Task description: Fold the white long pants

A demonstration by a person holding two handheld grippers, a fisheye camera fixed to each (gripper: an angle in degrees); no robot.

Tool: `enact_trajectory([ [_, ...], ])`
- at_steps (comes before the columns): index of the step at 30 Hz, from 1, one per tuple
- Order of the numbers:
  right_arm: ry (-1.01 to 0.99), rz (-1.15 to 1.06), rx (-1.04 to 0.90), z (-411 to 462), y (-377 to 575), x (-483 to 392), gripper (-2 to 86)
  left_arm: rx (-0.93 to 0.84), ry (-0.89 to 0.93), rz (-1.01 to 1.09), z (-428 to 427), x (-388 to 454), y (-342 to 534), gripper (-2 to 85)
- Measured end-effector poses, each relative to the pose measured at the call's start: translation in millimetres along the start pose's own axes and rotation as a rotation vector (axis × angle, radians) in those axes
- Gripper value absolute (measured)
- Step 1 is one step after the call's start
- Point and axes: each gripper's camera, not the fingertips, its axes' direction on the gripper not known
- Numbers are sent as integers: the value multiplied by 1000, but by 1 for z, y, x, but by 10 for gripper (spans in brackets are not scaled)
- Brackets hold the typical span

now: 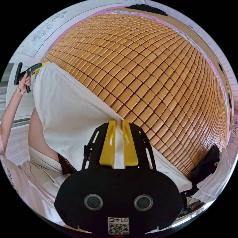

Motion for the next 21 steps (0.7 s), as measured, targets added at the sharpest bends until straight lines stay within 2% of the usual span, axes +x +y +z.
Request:
enact_trajectory([
  [4, 106, -11, 93, -30, 25, -6, 60, 42, 59, -25, -5, 0, -3, 69],
  [8, 246, 4, 199, -62, 91, -18, 14, 93, -132, 111, -37, 13, 20, 56],
  [11, 177, 13, 135, -49, 134, -32, 2, 164, -199, 220, -48, 29, 62, 23],
  [14, 106, 20, 89, -29, 169, -59, -2, 143, -66, 381, -22, 72, 115, -4],
  [18, 166, 51, 71, -8, 197, -88, -3, -71, 218, 690, 60, 179, 204, -9],
  [21, 231, 54, 63, 6, 204, -90, -3, -193, 277, 953, 118, 259, 267, -10],
])
